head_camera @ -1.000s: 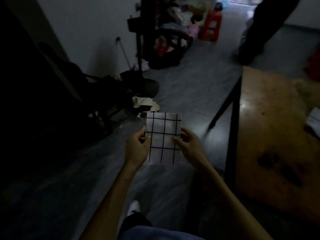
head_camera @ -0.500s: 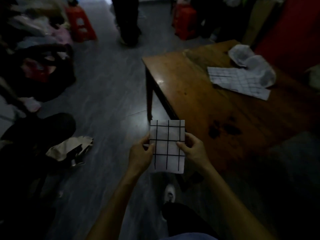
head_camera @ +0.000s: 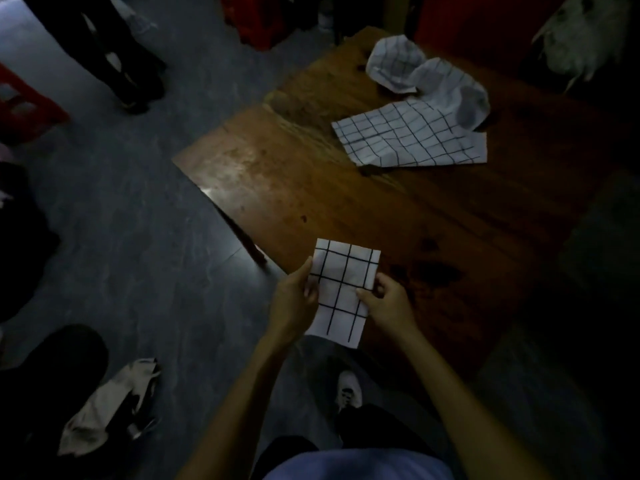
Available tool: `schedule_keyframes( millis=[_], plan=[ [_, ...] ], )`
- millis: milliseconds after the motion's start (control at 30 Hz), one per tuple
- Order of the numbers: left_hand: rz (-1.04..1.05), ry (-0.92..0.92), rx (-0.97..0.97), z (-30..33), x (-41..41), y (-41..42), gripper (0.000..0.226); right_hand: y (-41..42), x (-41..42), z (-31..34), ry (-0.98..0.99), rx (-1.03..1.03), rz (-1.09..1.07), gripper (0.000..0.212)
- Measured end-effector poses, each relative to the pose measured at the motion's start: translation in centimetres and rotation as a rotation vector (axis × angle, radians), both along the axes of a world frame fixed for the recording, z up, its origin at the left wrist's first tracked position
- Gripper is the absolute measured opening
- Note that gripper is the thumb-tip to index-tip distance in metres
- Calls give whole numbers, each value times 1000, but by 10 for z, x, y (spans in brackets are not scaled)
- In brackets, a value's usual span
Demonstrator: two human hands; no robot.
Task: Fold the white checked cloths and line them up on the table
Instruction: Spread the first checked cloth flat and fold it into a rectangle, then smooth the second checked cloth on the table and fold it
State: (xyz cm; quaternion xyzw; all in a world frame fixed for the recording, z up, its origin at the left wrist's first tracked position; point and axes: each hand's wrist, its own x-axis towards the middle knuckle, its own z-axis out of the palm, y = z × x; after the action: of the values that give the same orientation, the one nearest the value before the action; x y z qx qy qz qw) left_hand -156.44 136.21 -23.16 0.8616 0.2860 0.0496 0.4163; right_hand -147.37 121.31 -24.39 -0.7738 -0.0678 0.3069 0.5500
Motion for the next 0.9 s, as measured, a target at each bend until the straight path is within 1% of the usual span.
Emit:
schedule_keyframes(
  millis=[133,200,267,333,367,400,467,533,600,667,767,900],
  plan=[
    [-64,54,-39,-26,36,22,49,17,25,-22,52,-55,-49,31],
    [-77,74,-26,-35,50,26,49,23,33,-36,95,-71,-87,35],
    [-74,110,-19,-43,58,31,50,27,39,-47,128,-91,-136,47],
    [-15,168,-63,-48,59,38,53,29,41,-53,160,-124,-180,62],
    [1,178,-73,-49,58,41,53,29,41,-55,162,-145,-194,66],
    [-1,185,-74,-49,55,45,53,28,40,-55,143,-178,-204,67],
    [-30,168,-68,-41,50,50,49,28,36,-48,48,-239,-219,63],
    [-83,132,-45,-28,50,53,36,29,34,-39,-21,-262,-231,56],
    [-192,65,8,-8,45,59,20,29,24,-21,-84,-250,-231,51],
    [-291,1,58,12,41,64,15,28,11,3,-158,-241,-225,48],
    [-389,-69,96,43,38,65,27,19,-9,46,-292,-236,-229,46],
    [-532,-147,137,98,38,49,60,-7,-26,108,-485,-293,-267,42]
  ],
)
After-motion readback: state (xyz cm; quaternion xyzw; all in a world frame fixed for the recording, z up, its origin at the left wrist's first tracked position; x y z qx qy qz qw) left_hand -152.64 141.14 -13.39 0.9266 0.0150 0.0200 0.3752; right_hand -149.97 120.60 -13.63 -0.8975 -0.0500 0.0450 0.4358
